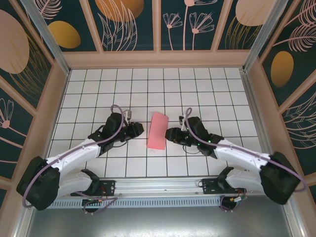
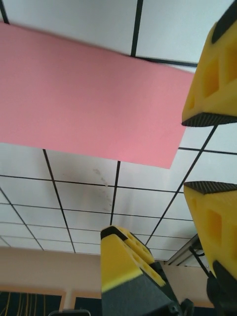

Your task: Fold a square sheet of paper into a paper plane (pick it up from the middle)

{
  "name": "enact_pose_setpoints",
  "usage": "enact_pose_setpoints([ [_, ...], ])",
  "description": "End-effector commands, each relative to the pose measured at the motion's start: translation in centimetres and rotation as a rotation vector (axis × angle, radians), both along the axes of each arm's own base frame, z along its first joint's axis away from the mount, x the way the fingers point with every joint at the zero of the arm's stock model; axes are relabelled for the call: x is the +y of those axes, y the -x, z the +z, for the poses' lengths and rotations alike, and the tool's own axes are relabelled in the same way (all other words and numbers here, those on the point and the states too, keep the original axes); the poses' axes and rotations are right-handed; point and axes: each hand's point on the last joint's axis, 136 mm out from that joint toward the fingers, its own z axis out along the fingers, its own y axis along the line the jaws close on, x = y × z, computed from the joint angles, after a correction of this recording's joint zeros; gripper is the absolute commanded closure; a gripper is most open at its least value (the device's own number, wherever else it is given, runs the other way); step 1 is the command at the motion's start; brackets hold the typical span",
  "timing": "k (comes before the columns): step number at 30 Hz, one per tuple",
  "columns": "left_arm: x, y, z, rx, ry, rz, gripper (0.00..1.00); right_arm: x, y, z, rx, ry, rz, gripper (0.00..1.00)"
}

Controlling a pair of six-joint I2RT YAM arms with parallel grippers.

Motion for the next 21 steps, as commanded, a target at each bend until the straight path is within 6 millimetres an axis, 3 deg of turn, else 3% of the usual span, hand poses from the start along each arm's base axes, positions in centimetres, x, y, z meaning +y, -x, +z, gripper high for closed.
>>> enact_pose_setpoints([
  [1, 0.2, 1.4, -1.7, 0.063, -0.016, -0.027, 0.72, -2.6, 1.2, -2.0, 0.039, 0.059, -0.073, 0.58],
  [5, 0.5, 1.3, -1.5, 0.036, 0.008, 0.002, 0.68, -4.0, 1.4, -2.4, 0.034, 0.078, -0.116, 0.49],
  [9, -0.8, 0.9, -0.7, 0.014, 0.047, -0.049, 0.61, -3.6, 0.9, -2.7, 0.008, 0.088, -0.107, 0.46],
  [12, -1.5, 0.1, -1.1, 0.022, 0.032, -0.072, 0.56, -3.1, -0.4, -2.5, 0.013, 0.118, -0.126, 0.54],
  [16, -2.2, -1.2, -1.8, 0.032, 0.059, -0.076, 0.47, -2.1, -2.2, -2.7, 0.05, 0.069, -0.139, 0.56],
  [21, -3.1, -2.7, -2.1, 0.066, 0.134, -0.109, 0.45, -0.1, -3.8, -3.7, 0.137, -0.011, -0.084, 0.61],
])
